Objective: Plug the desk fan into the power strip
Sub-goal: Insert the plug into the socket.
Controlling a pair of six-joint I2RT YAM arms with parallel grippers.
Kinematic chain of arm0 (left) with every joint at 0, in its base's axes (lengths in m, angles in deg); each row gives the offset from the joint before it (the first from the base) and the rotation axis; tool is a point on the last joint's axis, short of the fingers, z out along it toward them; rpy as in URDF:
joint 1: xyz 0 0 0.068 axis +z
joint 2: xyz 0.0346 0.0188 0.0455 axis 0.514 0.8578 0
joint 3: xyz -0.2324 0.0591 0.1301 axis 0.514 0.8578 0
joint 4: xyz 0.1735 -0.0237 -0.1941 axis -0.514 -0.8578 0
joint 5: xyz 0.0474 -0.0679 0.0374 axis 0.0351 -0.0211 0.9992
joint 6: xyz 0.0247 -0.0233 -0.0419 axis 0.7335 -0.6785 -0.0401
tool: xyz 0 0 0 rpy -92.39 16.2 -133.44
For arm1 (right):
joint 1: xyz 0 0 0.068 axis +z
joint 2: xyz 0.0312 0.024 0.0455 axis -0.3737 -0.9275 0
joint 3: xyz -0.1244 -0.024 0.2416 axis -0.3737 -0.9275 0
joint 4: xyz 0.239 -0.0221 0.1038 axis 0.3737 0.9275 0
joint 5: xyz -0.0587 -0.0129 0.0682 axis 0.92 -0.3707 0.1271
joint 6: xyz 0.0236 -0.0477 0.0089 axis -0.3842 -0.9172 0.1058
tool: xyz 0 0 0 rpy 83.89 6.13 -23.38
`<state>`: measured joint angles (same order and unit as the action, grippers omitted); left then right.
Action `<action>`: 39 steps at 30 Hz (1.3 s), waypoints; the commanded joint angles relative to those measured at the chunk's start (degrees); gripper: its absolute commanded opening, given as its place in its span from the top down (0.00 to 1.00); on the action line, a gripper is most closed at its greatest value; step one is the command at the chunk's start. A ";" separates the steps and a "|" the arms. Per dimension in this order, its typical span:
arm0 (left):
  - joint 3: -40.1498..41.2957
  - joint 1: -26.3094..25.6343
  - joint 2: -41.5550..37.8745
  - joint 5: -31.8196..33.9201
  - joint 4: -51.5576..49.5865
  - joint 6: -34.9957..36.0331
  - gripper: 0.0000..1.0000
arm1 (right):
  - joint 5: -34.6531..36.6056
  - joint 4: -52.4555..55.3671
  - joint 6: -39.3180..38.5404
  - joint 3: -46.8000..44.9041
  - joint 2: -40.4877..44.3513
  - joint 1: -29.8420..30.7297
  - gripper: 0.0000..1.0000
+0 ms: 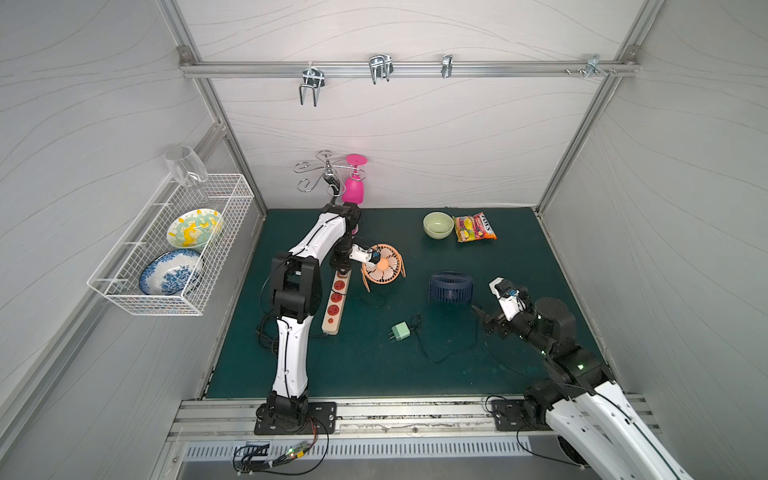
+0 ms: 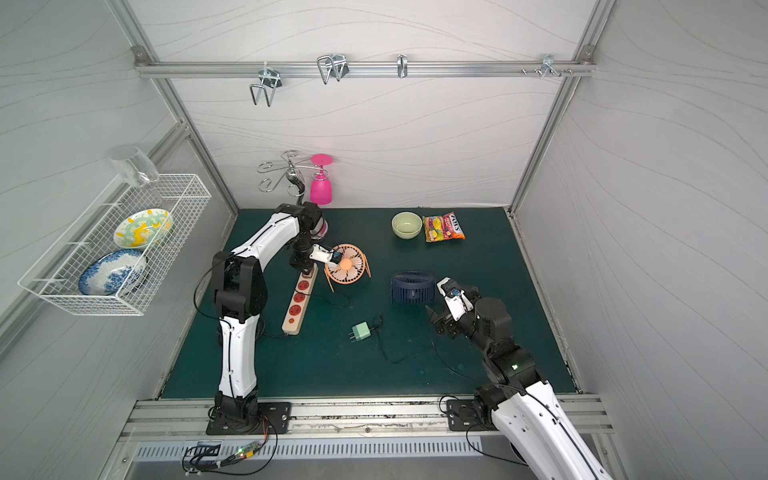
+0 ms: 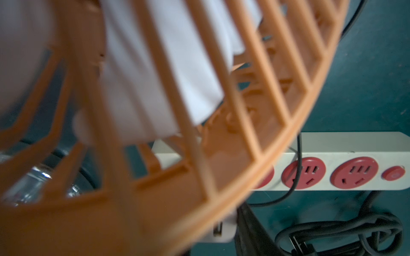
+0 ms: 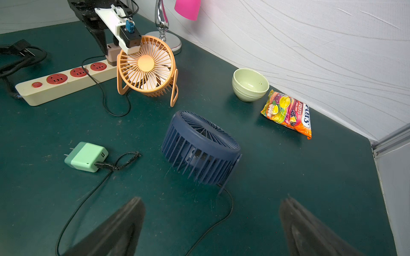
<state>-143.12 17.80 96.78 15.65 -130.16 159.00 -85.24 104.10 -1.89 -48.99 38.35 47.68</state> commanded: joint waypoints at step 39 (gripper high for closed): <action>1.41 2.55 -9.42 -11.30 3.59 1.19 0.28 | -0.46 -0.69 0.45 -0.17 1.96 -0.34 0.01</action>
<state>-138.27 19.99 90.25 7.50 -122.86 159.87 -85.42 103.97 -1.89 -48.99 39.69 47.68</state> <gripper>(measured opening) 0.721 0.992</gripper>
